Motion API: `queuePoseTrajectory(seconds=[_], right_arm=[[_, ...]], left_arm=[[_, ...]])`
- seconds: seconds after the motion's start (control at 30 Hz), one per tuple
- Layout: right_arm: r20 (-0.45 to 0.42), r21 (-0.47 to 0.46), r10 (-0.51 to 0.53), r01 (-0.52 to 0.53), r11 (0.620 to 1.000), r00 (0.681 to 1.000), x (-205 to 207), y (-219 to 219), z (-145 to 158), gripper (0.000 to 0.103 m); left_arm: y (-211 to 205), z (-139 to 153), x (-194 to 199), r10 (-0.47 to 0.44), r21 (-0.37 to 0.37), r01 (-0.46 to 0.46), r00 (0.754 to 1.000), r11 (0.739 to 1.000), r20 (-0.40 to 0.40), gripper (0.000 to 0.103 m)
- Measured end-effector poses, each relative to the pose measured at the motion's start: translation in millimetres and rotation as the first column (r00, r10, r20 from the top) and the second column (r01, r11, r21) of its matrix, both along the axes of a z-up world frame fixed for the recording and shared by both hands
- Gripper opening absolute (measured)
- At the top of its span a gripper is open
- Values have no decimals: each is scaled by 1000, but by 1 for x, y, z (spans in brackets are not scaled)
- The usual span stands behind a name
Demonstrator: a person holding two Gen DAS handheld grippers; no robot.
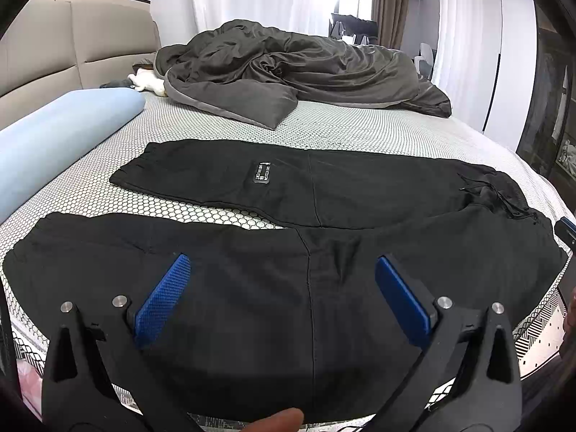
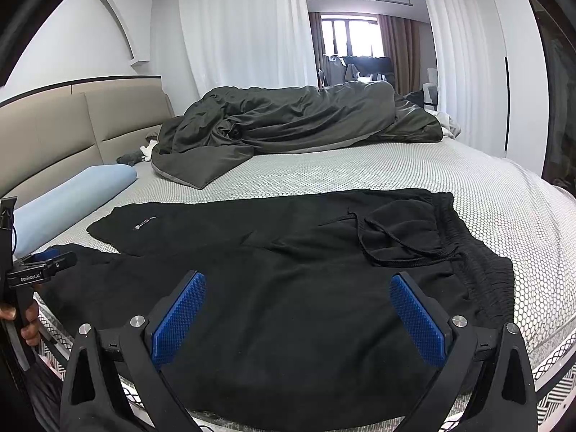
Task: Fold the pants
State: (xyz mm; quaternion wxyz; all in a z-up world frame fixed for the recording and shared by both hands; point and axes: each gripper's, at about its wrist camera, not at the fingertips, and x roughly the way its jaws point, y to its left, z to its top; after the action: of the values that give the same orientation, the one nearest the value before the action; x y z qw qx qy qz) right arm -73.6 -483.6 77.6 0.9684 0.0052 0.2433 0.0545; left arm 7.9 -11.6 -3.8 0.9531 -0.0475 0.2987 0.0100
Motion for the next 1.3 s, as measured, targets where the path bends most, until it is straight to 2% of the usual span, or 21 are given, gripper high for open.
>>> queuePoseTrajectory(seconds=[0.93, 1.3], right_arm=[[10, 29, 0, -1, 1000, 1000, -3, -4, 4, 103], [-18, 10, 68, -68, 998, 998, 1, 6, -5, 103]], left_arm=[[-1, 3, -2, 6, 8, -6, 1000, 1000, 25, 102], [-3, 2, -14, -13, 27, 12, 999, 1000, 40, 102]])
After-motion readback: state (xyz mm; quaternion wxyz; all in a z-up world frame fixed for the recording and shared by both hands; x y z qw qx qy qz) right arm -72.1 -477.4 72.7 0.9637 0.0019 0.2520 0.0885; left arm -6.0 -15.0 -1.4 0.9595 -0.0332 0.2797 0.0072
